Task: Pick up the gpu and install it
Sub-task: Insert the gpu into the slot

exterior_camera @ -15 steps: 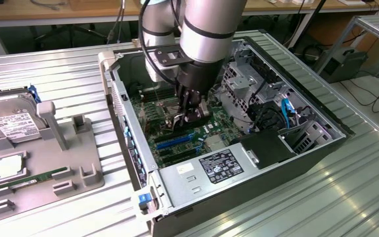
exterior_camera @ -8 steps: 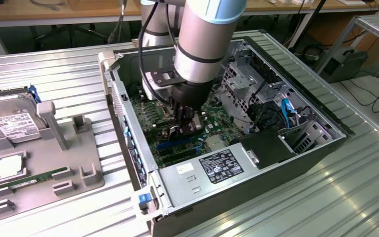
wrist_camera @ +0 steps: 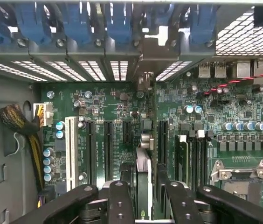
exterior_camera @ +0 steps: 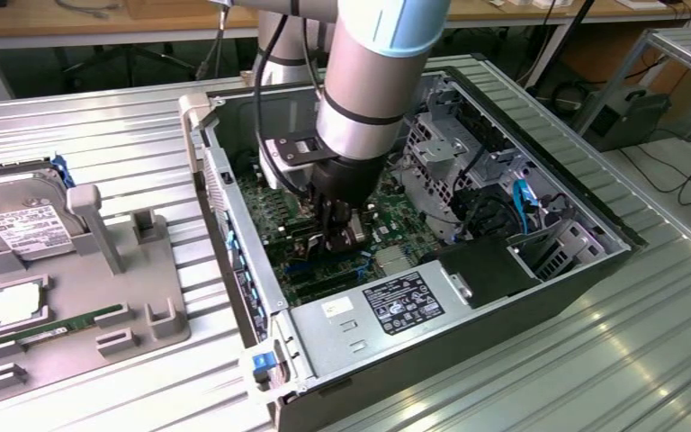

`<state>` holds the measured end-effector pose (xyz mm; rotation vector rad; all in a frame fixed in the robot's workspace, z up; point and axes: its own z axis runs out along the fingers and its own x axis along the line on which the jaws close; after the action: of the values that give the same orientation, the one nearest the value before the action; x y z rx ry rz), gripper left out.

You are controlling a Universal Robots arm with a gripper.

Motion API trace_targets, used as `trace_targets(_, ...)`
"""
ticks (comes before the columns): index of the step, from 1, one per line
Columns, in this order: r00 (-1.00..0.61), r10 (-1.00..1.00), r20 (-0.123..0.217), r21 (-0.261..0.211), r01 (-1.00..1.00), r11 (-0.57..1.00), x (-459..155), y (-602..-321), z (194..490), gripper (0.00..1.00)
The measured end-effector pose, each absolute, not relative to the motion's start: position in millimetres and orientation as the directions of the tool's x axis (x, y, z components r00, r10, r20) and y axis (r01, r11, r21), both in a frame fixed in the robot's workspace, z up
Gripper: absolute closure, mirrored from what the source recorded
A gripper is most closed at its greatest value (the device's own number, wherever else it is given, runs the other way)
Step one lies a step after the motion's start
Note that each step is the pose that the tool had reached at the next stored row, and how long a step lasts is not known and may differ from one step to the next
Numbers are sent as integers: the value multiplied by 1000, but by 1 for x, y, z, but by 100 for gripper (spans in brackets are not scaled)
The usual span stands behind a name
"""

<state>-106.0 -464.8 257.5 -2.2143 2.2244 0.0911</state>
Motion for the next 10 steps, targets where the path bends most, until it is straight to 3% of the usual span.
trace_targets(6,-3,-999,-42,40,-999,2,-106,-464,282,66)
trace_targets(10,-1,-999,-42,40,-999,-1,-106,-462,282,81)
